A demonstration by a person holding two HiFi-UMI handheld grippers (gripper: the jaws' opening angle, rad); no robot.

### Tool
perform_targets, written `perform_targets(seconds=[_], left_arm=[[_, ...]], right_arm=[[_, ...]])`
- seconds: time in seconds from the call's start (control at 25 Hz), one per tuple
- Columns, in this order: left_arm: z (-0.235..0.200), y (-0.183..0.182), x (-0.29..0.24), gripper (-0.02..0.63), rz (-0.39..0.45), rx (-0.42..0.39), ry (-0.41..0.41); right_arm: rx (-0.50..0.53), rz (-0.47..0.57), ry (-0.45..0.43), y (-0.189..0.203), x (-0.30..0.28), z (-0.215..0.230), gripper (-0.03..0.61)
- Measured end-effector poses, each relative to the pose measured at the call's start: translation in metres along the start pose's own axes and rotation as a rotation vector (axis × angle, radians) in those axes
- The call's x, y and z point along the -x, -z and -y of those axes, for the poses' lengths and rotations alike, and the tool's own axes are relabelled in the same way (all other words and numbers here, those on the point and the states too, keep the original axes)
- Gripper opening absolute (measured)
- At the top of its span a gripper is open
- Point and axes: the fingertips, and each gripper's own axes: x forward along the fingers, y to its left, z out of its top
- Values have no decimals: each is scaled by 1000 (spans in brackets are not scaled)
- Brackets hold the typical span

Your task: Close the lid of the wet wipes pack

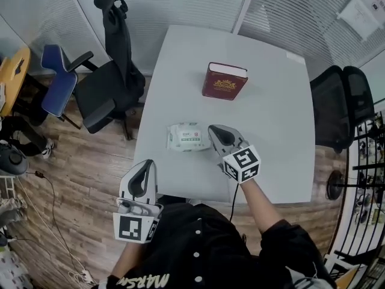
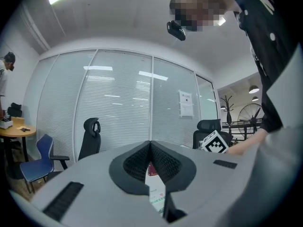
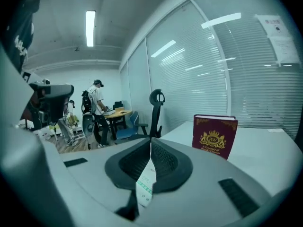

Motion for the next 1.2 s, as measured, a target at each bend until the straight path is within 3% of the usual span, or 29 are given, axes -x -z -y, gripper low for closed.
perform_targets(seconds=[0.52, 0.84, 1.2], left_arm=[[-21, -32, -13, 15, 77, -18, -3], [-29, -49, -17, 15, 111, -40, -3], [-39, -57, -20, 15, 105, -72, -24]], right_arm=[[-22, 280, 208, -92, 114, 17, 29], [-4, 399, 321, -115, 179, 23, 29], [-38, 462, 442, -119, 240, 37, 29]])
